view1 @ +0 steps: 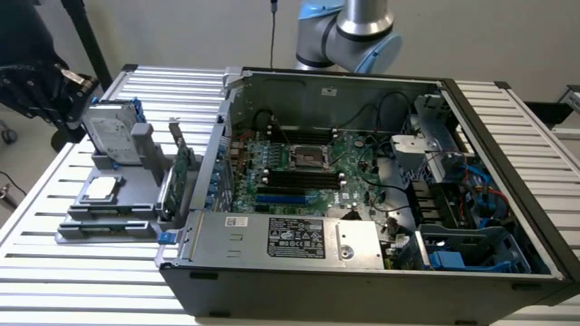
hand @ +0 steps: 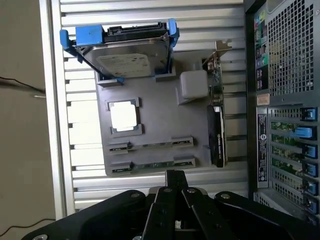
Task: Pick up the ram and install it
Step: 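Reach for the ram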
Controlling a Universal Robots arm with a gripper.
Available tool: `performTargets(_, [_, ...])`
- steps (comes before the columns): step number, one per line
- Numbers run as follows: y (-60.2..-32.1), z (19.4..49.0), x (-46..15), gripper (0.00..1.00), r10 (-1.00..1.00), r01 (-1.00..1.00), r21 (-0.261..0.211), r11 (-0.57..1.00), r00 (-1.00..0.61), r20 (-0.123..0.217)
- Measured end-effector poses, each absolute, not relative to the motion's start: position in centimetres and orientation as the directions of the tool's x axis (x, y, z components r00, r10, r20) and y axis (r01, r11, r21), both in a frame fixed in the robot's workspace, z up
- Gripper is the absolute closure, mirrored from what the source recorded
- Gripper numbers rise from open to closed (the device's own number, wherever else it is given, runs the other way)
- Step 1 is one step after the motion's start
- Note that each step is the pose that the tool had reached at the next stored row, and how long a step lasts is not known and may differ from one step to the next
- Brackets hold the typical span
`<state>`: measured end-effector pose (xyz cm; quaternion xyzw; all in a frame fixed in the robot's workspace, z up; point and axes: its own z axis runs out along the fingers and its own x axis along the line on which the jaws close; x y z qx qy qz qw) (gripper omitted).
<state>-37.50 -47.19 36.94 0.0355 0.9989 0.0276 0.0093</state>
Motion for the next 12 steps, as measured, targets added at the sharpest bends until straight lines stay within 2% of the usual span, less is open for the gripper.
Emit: performTargets(12, [-47.37,36.17,-38.27,0.89,-0.023,-0.023,0.054,0.998,-1.0,0.011])
